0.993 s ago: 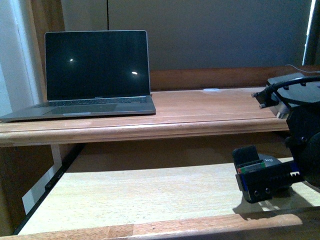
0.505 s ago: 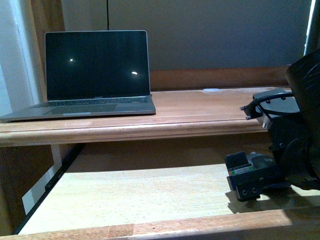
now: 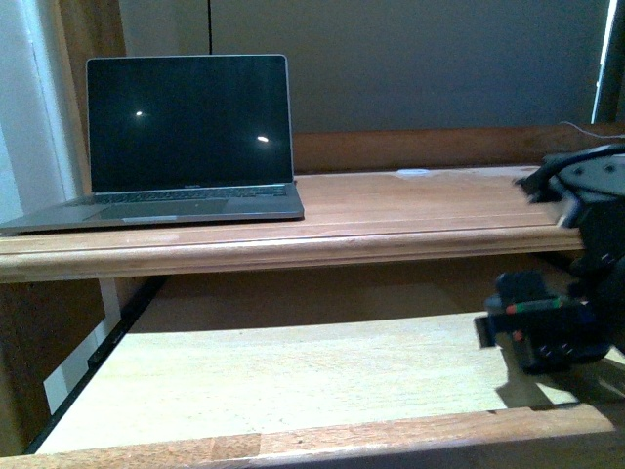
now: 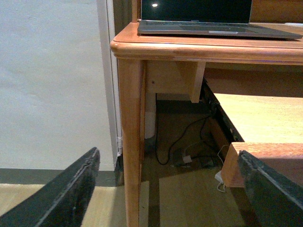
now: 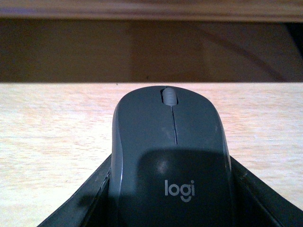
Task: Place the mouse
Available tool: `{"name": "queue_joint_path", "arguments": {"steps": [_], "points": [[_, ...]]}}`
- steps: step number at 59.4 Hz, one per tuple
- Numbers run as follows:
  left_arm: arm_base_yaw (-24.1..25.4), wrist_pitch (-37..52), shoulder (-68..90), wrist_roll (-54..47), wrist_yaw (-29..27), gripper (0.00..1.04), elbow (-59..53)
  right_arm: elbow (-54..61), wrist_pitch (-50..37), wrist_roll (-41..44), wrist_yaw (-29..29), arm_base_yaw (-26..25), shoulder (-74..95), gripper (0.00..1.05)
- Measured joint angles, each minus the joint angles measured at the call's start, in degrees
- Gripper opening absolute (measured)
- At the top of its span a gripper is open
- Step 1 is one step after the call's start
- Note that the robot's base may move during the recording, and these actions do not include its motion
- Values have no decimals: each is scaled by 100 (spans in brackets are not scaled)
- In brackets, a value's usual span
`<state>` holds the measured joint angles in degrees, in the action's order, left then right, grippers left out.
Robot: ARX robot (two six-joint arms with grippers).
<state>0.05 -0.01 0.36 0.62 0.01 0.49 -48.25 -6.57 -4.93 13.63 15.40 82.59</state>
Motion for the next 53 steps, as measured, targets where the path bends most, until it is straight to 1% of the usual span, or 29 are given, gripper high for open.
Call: {"name": "queue_joint_path", "arguments": {"steps": [2,3,7,11,18,27,37,49,53], "points": [[0,0,0,0,0,98,0,35,83,-66,-87,-46,-234,55],[0,0,0,-2,0,99,0,39,114,-118,-116,-63,-317,55],[0,0,0,-4,0,96,0,35,260,-286,-245,-144,-748,55],[0,0,0,-4,0,97,0,-24,267,-326,-227,-168,-966,55],[0,0,0,-4,0,97,0,-466,205,-334,-9,-96,-883,55],[0,0,0,-4,0,97,0,-1486,223,-345,417,262,-68,55],[0,0,0,-4,0,97,0,-3139,535,-319,1034,730,1360,55],[0,0,0,-4,0,97,0,-4815,984,-42,1670,999,2870,55],[0,0,0,-4,0,97,0,-5191,999,111,1746,1051,3254,55]]}}
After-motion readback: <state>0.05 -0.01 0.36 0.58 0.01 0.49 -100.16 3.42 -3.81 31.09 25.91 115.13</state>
